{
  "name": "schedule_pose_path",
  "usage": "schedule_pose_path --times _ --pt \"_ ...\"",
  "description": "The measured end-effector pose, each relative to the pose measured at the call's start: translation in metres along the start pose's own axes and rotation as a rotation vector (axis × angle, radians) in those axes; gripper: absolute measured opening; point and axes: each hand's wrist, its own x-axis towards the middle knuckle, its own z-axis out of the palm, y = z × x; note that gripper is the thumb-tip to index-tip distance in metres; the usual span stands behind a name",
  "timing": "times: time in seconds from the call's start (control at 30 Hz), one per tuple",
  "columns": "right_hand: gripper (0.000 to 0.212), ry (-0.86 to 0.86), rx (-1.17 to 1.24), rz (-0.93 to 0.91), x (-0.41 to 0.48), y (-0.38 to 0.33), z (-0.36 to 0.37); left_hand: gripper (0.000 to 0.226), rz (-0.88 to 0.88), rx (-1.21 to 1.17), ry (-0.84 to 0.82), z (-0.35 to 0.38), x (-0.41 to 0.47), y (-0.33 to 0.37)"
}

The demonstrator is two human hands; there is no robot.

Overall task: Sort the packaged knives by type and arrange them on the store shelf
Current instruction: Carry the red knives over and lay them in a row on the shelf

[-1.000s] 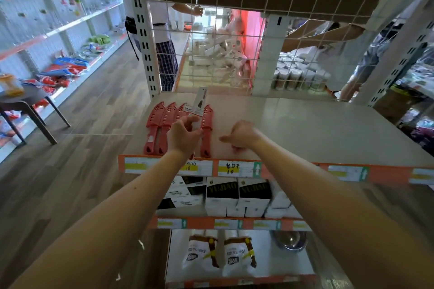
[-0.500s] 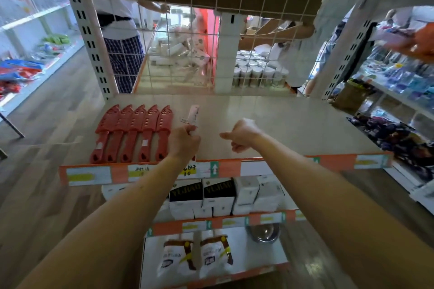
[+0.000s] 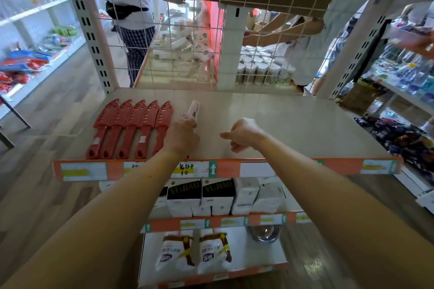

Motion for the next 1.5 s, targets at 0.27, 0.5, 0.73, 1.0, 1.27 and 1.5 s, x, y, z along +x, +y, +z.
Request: schedule_pose_path --times 0.27,0.5,0.73,1.0,1.27,1.5 --pt "0.041 -0.015 -0.022 0.002 -0.005 -0.004 0.003 0.037 -0.003 0.105 -0.002 -0.002 -0.004 -0.003" --pt "0.042 -0.034 -0.029 -0.027 -0.012 -0.007 0.006 0.032 -0.020 0.113 0.013 0.005 0.000 -0.005" --pt "0.039 -0.018 -0.077 -0.039 -0.012 -0.006 0.009 0.038 -0.049 0.107 -0.014 0.001 -0.005 -0.005" --pt "0.038 0.087 -0.285 -0.156 -0.036 -0.021 0.010 0.048 -0.028 0.198 -0.053 -0.035 -0.025 -0.004" --pt "0.036 0.227 -0.315 -0.223 -0.112 -0.029 0.048 0.045 0.063 0.251 -0.007 -0.076 -0.095 -0.045" --pt "0.034 0.230 -0.414 -0.221 -0.201 -0.017 0.132 0.049 0.100 0.271 -0.120 -0.087 -0.193 -0.110"
